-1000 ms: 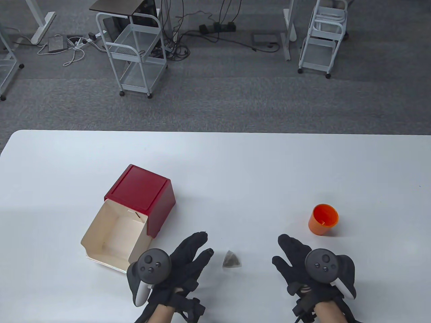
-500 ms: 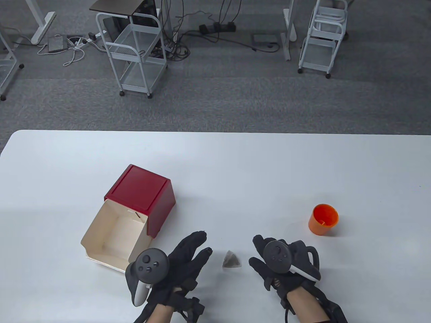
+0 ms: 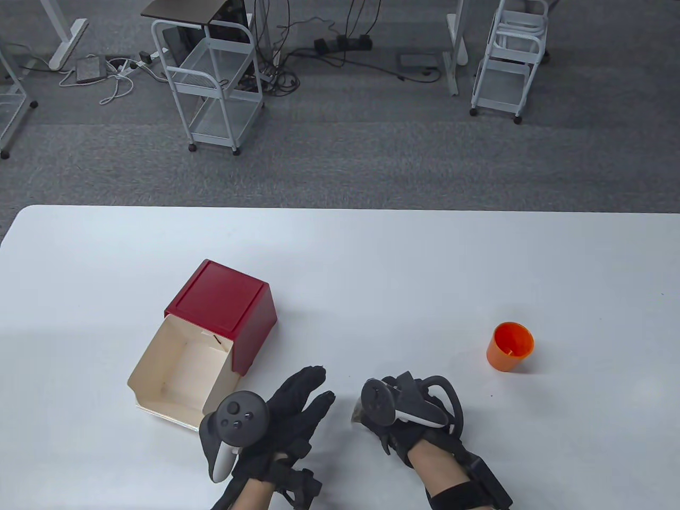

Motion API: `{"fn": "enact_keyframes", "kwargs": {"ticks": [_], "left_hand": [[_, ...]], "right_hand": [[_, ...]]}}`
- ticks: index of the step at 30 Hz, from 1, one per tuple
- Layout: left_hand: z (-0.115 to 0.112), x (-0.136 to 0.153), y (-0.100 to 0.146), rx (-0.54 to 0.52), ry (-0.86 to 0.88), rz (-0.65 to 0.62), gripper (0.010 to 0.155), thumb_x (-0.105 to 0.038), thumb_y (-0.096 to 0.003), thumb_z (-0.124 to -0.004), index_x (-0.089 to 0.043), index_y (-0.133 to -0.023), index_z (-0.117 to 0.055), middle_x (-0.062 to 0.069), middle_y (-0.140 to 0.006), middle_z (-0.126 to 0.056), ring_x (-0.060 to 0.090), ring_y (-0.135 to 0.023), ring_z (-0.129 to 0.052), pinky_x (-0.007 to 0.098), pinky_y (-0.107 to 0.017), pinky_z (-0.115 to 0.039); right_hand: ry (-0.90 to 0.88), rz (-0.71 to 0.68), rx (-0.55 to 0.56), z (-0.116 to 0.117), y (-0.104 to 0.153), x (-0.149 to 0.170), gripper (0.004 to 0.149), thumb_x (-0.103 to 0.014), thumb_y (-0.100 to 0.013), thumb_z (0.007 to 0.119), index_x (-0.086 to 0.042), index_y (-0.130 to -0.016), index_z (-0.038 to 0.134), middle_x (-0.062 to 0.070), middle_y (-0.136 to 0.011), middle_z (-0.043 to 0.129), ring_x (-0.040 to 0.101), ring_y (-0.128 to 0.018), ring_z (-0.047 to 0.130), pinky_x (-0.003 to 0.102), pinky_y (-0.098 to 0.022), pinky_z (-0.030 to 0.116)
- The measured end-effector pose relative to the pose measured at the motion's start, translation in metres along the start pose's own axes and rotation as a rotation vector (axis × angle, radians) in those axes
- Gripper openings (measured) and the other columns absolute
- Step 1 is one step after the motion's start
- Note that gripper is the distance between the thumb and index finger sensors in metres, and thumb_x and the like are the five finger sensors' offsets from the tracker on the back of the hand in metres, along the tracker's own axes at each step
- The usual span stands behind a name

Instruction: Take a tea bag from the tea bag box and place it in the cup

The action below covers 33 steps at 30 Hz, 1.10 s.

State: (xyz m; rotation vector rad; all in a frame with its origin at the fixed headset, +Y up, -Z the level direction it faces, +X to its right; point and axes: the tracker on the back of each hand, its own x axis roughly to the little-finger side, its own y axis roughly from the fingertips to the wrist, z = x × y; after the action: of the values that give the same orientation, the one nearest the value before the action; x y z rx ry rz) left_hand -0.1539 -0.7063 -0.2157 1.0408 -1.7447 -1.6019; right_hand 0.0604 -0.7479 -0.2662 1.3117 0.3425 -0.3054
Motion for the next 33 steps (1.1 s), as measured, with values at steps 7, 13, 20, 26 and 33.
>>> {"fn": "enact_keyframes", "kwargs": {"ticks": [7, 13, 20, 26, 33], "left_hand": [[0.000, 0.000, -0.001, 0.002, -0.017, 0.001, 0.064, -0.058, -0.0482, -0.071, -0.027, -0.105, -0.073, 0.008, -0.114, -0.074, 0.034, -0.100, -0.076, 0.046, -0.072, -0.067], [0.000, 0.000, -0.001, 0.000, -0.024, -0.003, 0.064, -0.058, -0.0483, -0.071, -0.028, -0.105, -0.073, 0.007, -0.114, -0.074, 0.033, -0.100, -0.076, 0.046, -0.073, -0.067], [-0.001, 0.000, -0.001, 0.003, -0.029, -0.002, 0.064, -0.058, -0.0482, -0.071, -0.028, -0.105, -0.073, 0.008, -0.114, -0.074, 0.034, -0.100, -0.076, 0.046, -0.073, -0.067], [-0.001, 0.000, -0.001, 0.005, -0.029, -0.002, 0.064, -0.058, -0.0482, -0.071, -0.027, -0.105, -0.073, 0.008, -0.114, -0.074, 0.034, -0.100, -0.075, 0.046, -0.073, -0.067], [-0.002, 0.000, -0.001, 0.005, -0.031, -0.002, 0.064, -0.058, -0.0482, -0.071, -0.027, -0.105, -0.073, 0.007, -0.114, -0.074, 0.034, -0.100, -0.075, 0.046, -0.073, -0.067]], "right_hand": [[0.043, -0.024, 0.006, 0.005, -0.003, -0.004, 0.042, -0.039, -0.046, 0.081, -0.020, -0.084, 0.078, 0.011, -0.078, 0.086, 0.034, -0.057, 0.088, 0.050, -0.051, 0.072], [0.013, -0.024, 0.025, 0.003, 0.004, 0.003, 0.040, -0.038, -0.047, 0.080, -0.020, -0.082, 0.079, 0.010, -0.077, 0.087, 0.034, -0.056, 0.088, 0.050, -0.051, 0.072], [-0.062, -0.006, 0.087, -0.010, 0.015, 0.016, 0.039, -0.038, -0.047, 0.080, -0.020, -0.082, 0.079, 0.010, -0.076, 0.087, 0.034, -0.056, 0.088, 0.050, -0.051, 0.073], [-0.123, 0.026, 0.177, -0.033, 0.026, 0.034, 0.039, -0.038, -0.046, 0.080, -0.020, -0.082, 0.079, 0.010, -0.076, 0.087, 0.034, -0.056, 0.089, 0.050, -0.051, 0.073], [-0.200, 0.118, 0.274, -0.059, 0.041, 0.070, 0.039, -0.038, -0.047, 0.080, -0.020, -0.082, 0.079, 0.011, -0.079, 0.086, 0.036, -0.058, 0.088, 0.051, -0.052, 0.072]]}}
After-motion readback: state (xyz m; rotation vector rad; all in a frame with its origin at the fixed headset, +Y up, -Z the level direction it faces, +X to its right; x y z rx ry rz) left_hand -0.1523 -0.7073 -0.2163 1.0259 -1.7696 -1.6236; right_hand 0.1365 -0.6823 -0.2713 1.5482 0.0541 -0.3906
